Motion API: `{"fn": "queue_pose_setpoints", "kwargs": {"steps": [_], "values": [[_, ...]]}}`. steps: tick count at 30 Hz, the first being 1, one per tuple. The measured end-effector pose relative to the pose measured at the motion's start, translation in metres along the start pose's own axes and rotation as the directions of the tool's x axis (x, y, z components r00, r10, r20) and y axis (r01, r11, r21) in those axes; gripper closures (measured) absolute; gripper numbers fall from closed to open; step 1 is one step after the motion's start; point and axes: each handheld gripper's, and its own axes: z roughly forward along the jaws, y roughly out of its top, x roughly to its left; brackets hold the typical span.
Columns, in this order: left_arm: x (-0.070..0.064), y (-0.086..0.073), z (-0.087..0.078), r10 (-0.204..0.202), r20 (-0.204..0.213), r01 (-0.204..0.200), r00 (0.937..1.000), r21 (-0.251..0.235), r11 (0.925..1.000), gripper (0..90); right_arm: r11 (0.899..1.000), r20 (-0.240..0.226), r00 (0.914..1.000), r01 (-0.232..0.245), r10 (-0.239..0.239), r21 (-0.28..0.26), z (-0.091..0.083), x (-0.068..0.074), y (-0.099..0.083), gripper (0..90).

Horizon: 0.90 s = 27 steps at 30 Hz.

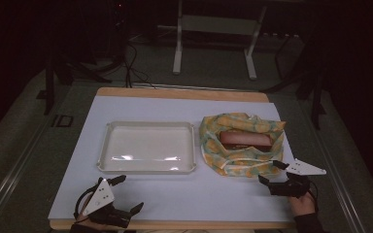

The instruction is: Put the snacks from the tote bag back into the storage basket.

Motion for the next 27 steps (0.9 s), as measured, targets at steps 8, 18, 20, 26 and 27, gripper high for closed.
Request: {"fn": "queue_pose_setpoints", "kwargs": {"steps": [8,18,20,26,27], "values": [[-0.002,0.000,-0.001,0.008,0.010,-0.008,0.9999,0.006,1.0000,0.0,0.991,0.010,0.9980,0.061,-0.063,0.119,-0.002,-0.005,0.001,14.0],[-0.004,0.002,0.001,0.018,0.026,-0.018,0.9995,-0.003,0.9998,0.0,0.964,-0.036,0.9984,0.051,-0.043,0.261,-0.007,-0.008,0.005,11.2],[-0.004,0.002,0.001,0.017,0.027,-0.017,0.9995,-0.006,0.9998,0.0,0.960,-0.050,0.9969,0.073,-0.062,0.272,-0.007,-0.008,0.004,11.3],[-0.004,0.003,0.001,0.006,0.031,-0.006,0.9995,-0.007,1.0000,0.0,0.963,-0.109,0.9919,0.091,-0.065,0.254,-0.009,-0.006,0.007,11.2],[-0.004,0.003,0.001,0.009,0.033,-0.008,0.9994,-0.003,1.0000,0.0,0.962,-0.115,0.9909,0.097,-0.070,0.255,-0.010,-0.006,0.008,11.2]]}}
